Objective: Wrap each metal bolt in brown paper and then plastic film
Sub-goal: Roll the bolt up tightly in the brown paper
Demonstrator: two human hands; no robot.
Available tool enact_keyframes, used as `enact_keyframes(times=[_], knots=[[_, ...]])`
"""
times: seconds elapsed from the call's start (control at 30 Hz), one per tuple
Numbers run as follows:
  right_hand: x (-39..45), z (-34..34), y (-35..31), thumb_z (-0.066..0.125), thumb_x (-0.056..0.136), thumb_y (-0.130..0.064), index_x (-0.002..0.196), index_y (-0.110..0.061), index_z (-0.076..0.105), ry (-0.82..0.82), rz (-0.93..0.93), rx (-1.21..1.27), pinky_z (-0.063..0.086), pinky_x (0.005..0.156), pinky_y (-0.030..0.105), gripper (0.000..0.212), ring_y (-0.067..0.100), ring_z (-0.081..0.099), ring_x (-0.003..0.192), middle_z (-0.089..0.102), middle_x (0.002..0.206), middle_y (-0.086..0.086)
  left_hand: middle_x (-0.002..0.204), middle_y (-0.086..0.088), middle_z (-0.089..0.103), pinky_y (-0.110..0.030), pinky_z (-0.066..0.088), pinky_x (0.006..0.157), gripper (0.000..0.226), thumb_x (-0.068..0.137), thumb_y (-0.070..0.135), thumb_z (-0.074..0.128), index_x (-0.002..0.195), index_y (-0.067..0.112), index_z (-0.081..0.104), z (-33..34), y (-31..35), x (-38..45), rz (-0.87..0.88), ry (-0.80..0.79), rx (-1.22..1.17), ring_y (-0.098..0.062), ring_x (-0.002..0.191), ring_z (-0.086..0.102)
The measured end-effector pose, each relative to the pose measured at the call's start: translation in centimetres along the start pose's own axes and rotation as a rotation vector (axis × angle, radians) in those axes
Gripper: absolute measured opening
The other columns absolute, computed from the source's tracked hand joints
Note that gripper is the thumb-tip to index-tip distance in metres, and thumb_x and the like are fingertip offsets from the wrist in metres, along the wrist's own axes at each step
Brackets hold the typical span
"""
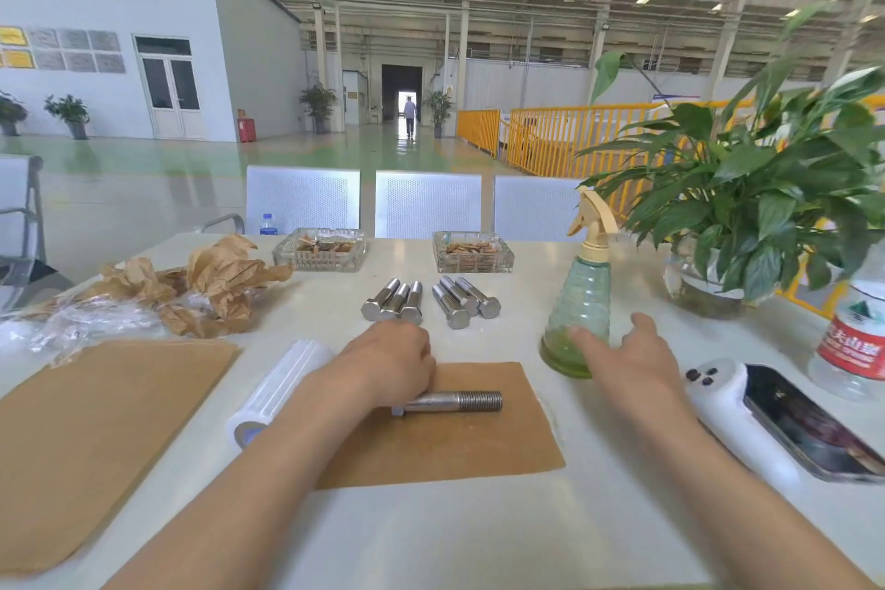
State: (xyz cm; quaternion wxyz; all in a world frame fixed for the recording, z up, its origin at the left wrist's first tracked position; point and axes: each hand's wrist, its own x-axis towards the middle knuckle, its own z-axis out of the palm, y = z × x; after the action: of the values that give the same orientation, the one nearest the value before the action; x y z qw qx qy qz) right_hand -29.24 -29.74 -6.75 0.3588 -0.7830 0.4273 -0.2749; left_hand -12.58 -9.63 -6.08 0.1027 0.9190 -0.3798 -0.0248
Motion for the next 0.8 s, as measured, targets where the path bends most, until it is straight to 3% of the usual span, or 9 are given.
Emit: enact_keyframes(times=[0.07, 0.17, 0.27, 0.33, 0.4, 0.43, 0.5, 0.63, 0.8], knots=[[-2.1, 0.2, 0.8, 0.062, 0.09, -0.042, 0.147, -0.018, 0.037, 0.097, -0.064, 0.04, 0.042, 0.095, 0.041, 0.067, 0.03, 0.053, 0.125, 0.055, 0.139, 0.008, 0.117, -0.007, 0.069, -0.039, 0.054, 0.095, 0.03, 0.098, 0.034, 0.048, 0.109, 0.019, 0.072, 0.2, 0.0, 0.1, -0.017, 0.022, -0.031, -0.028, 0.11, 0.062], [-4.5, 0.8, 0.7, 0.061, 0.089, -0.025, 0.12, -0.027, 0.058, 0.128, -0.209, 0.098, 0.043, 0.081, 0.034, 0.031, 0.016, 0.062, 0.098, 0.065, 0.115, -0.006, 0.105, -0.002, 0.07, -0.036, 0.055, 0.09, 0.024, 0.093, 0.037, 0.054, 0.094, 0.022, 0.072, 0.3, -0.1, 0.3, -0.026, 0.052, -0.079, -0.024, 0.103, 0.063], [-5.2, 1.9, 0.2, 0.061, 0.088, -0.018, 0.101, -0.033, 0.066, 0.08, -0.277, 0.163, 0.04, 0.07, 0.01, 0.02, -0.01, 0.059, 0.082, 0.069, 0.096, -0.016, 0.094, 0.003, 0.066, -0.033, 0.054, 0.085, 0.013, 0.085, 0.036, 0.06, 0.078, 0.026, 0.061, 0.2, -0.2, 0.4, -0.008, 0.055, -0.133, -0.022, 0.096, 0.062], [-4.8, 2.7, -0.1, 0.06, 0.088, -0.017, 0.097, -0.034, 0.067, 0.028, -0.292, 0.148, 0.039, 0.066, 0.002, 0.021, -0.014, 0.058, 0.082, 0.07, 0.09, -0.017, 0.101, 0.003, 0.066, -0.036, 0.054, 0.091, 0.008, 0.083, 0.034, 0.063, 0.088, 0.028, 0.06, 0.1, -0.2, 0.4, -0.023, 0.047, -0.187, -0.022, 0.1, 0.063], [-4.2, 3.6, -0.4, 0.058, 0.088, -0.018, 0.1, -0.035, 0.065, -0.055, -0.276, 0.096, 0.042, 0.072, 0.009, 0.022, -0.004, 0.061, 0.086, 0.069, 0.093, -0.016, 0.11, 0.0, 0.066, -0.038, 0.054, 0.095, 0.02, 0.084, 0.031, 0.064, 0.104, 0.03, 0.062, -0.1, -0.1, 0.4, -0.037, 0.029, -0.173, -0.025, 0.107, 0.063], [-3.8, 4.1, -0.6, 0.058, 0.087, -0.021, 0.102, -0.035, 0.064, -0.102, -0.262, 0.052, 0.047, 0.079, 0.02, 0.022, 0.003, 0.062, 0.091, 0.067, 0.095, -0.016, 0.112, -0.001, 0.066, -0.039, 0.054, 0.096, 0.022, 0.084, 0.03, 0.064, 0.106, 0.03, 0.063, -0.2, -0.1, 0.4, -0.04, 0.023, -0.155, -0.025, 0.108, 0.064], [-3.1, 4.8, -1.3, 0.057, 0.086, -0.027, 0.109, -0.037, 0.06, -0.178, -0.243, -0.039, 0.049, 0.089, 0.035, 0.026, 0.012, 0.061, 0.098, 0.063, 0.099, -0.017, 0.107, -0.001, 0.068, -0.038, 0.055, 0.094, 0.015, 0.085, 0.028, 0.063, 0.099, 0.027, 0.07, -0.2, 0.0, 0.4, -0.032, 0.02, -0.144, -0.024, 0.105, 0.065], [-2.2, 5.6, -2.6, 0.061, 0.084, -0.031, 0.129, -0.039, 0.051, -0.18, -0.283, -0.023, 0.047, 0.094, 0.036, 0.047, 0.018, 0.057, 0.108, 0.057, 0.114, -0.006, 0.097, 0.001, 0.07, -0.039, 0.055, 0.091, 0.011, 0.087, 0.024, 0.058, 0.08, 0.025, 0.067, -0.1, -0.2, 0.4, -0.008, 0.057, -0.171, -0.024, 0.1, 0.065], [-2.7, 6.4, -1.7, 0.062, 0.079, -0.03, 0.13, -0.041, 0.053, -0.223, -0.339, -0.025, 0.047, 0.097, 0.036, 0.054, 0.016, 0.057, 0.109, 0.061, 0.114, -0.008, 0.101, 0.004, 0.067, -0.038, 0.053, 0.094, 0.014, 0.085, 0.022, 0.062, 0.092, 0.034, 0.061, 0.3, -0.6, 0.6, -0.008, 0.06, -0.229, -0.024, 0.103, 0.065]])
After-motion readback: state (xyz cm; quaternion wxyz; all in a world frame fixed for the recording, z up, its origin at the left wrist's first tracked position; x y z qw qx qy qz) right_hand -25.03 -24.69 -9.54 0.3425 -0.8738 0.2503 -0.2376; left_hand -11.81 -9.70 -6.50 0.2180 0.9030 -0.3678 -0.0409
